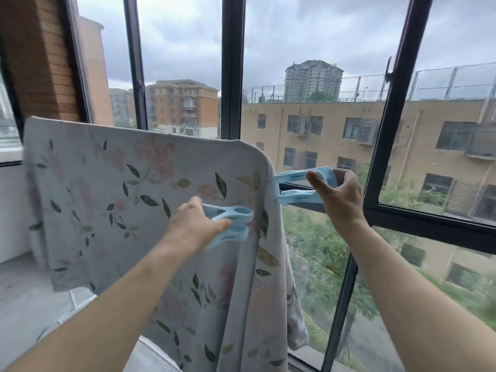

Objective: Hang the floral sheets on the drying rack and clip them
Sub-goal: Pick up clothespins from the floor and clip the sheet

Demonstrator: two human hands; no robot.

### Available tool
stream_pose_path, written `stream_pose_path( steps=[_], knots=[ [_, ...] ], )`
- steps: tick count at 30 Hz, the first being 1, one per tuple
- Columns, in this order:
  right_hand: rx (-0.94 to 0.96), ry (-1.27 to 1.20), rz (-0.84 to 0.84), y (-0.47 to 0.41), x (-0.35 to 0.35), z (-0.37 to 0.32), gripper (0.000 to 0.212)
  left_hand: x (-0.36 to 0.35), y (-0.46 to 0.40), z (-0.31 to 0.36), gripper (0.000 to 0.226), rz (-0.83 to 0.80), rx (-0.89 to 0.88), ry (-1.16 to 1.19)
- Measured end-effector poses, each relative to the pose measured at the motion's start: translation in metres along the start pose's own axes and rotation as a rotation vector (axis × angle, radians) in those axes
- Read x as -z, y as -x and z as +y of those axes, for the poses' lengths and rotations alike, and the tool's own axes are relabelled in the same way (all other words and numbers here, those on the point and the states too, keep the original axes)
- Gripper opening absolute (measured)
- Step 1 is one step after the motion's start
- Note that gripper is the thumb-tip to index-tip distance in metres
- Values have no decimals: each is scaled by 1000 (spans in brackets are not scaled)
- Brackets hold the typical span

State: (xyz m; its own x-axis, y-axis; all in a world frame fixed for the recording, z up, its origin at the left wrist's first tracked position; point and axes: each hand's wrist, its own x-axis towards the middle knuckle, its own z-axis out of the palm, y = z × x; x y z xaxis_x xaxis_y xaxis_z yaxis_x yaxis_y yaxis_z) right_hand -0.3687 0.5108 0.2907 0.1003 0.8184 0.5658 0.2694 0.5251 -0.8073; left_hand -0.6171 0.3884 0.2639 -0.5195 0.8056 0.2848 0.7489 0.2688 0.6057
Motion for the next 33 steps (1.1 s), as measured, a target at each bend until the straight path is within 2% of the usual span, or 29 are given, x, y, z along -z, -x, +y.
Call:
stream_pose_path(
  steps=[5,15,23,28,33],
  knots=[
    [72,39,31,-23,-6,-23,59,15,6,7,57,5,44,-78],
    [243,219,-79,-57,-32,-44,50,35,10,11,53,90,55,-137],
    [344,229,-158,-64,-50,-49,44,39,12,-5,51,97,97,-166],
    [314,218,-155,-64,-56,-43,45,40,10,-13,53,98,121,-197],
    [130,86,-216,-62,-59,-26,71,36,8,-14,53,71,131,-197]
  ],
)
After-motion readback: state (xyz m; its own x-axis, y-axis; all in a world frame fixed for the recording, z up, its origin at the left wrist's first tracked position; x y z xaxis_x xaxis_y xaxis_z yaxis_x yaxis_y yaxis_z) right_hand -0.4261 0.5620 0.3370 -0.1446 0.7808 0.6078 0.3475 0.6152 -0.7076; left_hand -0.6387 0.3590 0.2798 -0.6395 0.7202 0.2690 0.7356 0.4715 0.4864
